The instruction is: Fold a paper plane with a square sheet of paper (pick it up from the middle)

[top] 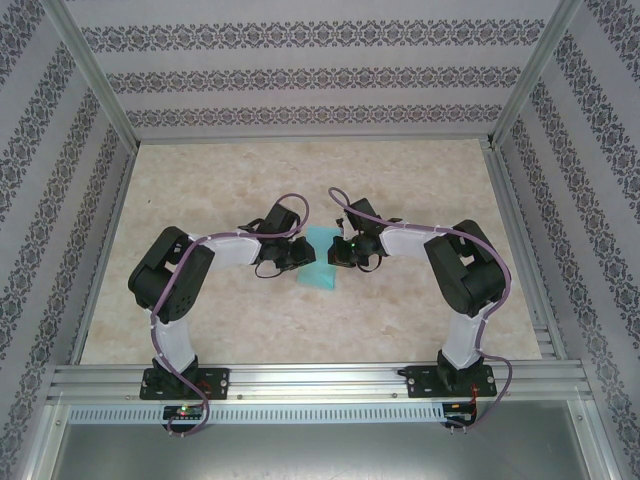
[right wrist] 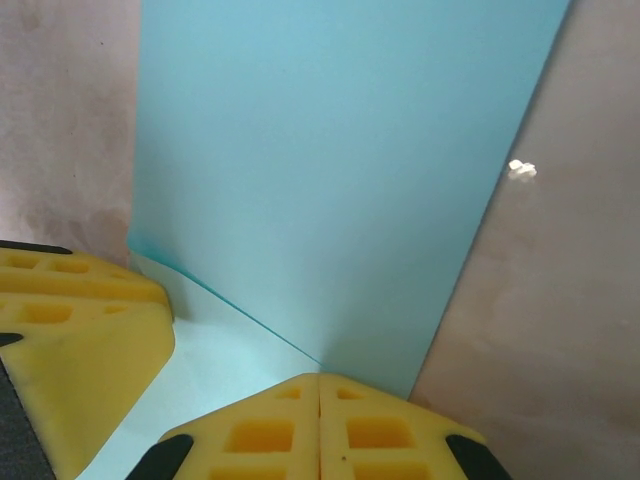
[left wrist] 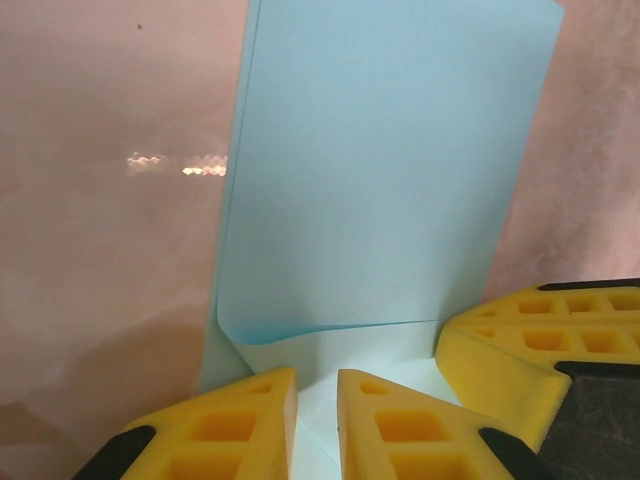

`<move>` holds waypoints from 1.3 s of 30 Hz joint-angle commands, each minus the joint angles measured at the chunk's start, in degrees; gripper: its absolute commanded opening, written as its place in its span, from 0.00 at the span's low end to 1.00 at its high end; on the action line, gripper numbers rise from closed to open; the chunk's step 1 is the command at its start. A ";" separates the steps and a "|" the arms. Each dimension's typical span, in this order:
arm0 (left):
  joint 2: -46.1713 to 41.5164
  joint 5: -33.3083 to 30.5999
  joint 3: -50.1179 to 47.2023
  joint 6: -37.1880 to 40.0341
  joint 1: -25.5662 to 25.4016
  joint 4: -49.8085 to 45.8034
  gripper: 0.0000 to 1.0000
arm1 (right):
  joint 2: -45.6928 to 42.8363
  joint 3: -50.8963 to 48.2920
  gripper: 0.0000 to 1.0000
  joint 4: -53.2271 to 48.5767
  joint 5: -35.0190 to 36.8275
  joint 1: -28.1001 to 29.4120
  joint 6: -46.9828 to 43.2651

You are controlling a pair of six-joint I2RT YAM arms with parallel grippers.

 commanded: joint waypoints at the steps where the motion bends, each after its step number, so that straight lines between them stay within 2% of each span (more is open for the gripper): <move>1: 1.04 -3.86 1.37 0.81 -0.56 -4.83 0.20 | 2.98 -0.70 0.07 -3.21 3.73 0.33 -1.31; 4: -0.26 -3.57 1.96 1.45 -0.53 -4.77 0.20 | 2.87 -0.80 0.07 -3.21 3.79 0.41 -1.30; 10: -3.52 1.71 1.04 2.59 -0.60 2.36 0.21 | 2.88 -0.96 0.07 -3.20 3.88 0.44 -1.32; 16: -1.81 2.58 1.12 2.73 -0.62 3.26 0.21 | 2.90 -1.13 0.07 -3.19 4.05 0.45 -1.21; 30: 2.47 -8.28 3.24 1.24 -0.47 -5.10 0.20 | 3.41 -1.30 0.07 -3.20 4.19 0.59 -1.27; 39: 0.60 -11.30 2.60 0.10 0.70 -8.75 0.20 | 3.65 -1.39 0.07 -5.82 7.73 0.85 -2.11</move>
